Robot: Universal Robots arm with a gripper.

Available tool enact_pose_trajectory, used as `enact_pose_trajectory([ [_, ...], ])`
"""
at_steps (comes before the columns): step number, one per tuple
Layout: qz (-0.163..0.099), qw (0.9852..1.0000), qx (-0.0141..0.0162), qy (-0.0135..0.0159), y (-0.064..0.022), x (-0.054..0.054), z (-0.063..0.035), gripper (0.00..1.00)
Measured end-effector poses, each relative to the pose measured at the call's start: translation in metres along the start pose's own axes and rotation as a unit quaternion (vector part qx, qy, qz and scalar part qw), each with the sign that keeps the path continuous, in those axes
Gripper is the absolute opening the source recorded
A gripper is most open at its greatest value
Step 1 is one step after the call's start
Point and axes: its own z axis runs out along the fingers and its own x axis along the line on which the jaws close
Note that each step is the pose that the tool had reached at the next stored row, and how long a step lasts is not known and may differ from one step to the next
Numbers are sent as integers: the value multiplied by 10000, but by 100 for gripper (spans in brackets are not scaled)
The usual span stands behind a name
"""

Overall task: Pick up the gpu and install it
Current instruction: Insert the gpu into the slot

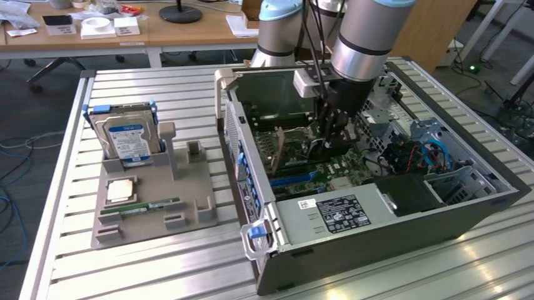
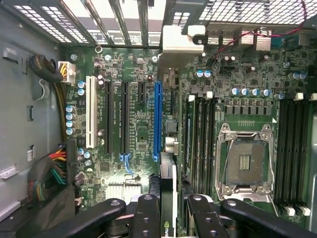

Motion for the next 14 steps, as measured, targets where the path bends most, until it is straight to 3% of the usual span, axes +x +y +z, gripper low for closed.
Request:
enact_pose_trajectory([
  [14,0,10000,0,0,59,24,100,26],
])
